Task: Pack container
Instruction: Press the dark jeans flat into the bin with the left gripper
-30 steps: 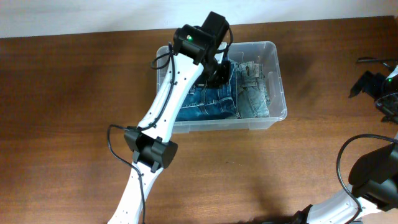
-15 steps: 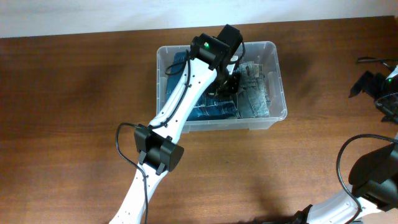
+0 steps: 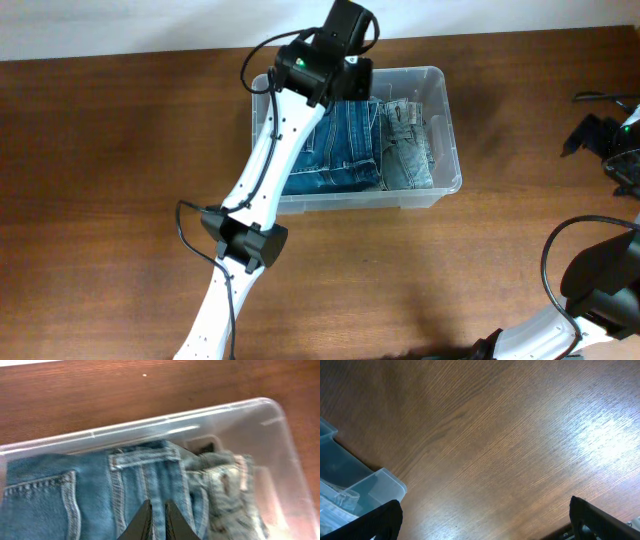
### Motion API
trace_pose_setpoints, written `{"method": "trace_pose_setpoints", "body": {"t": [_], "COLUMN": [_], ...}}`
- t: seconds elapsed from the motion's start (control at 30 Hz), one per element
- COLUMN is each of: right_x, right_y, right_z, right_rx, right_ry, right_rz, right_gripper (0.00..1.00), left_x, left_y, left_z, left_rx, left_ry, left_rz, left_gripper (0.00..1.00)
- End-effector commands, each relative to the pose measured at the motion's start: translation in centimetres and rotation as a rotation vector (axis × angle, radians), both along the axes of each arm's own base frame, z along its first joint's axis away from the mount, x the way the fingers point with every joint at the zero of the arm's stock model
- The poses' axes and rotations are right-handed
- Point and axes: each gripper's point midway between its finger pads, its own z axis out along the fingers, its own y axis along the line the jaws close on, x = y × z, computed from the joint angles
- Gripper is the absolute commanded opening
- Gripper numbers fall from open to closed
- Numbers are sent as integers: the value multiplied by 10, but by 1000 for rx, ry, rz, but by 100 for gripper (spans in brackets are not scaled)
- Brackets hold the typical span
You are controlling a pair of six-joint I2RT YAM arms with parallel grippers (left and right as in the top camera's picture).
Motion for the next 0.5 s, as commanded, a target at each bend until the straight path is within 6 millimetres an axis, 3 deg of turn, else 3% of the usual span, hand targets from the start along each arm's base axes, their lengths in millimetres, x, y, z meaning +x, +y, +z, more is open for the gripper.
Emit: {"method": "trace_pose_setpoints", "body": {"t": [0.0,0.13,0.23,0.4,0.47], "right_x": [0,0,0,0,0], "right_y": [-1,-1,-1,-1,-1], "right_z": [1,1,1,1,1], "right_rx": [-8,-8,-8,-8,-8], "right_ry": [-3,-3,-3,-3,-3], "right_rz": [6,6,6,6,6], "right_gripper": [98,98,98,98,98], "left_x": [14,9,3,9,15], "left_y": [5,-6,-13,-10,-2], "left_z": [-49,-95,-109,-98,-73], "left_rx": [78,71,56,70,90], "left_ry": [38,135,176,131,61], "left_rz": [16,-23,-47,-29,-11], "left_gripper": [11,10,10,11,23]}}
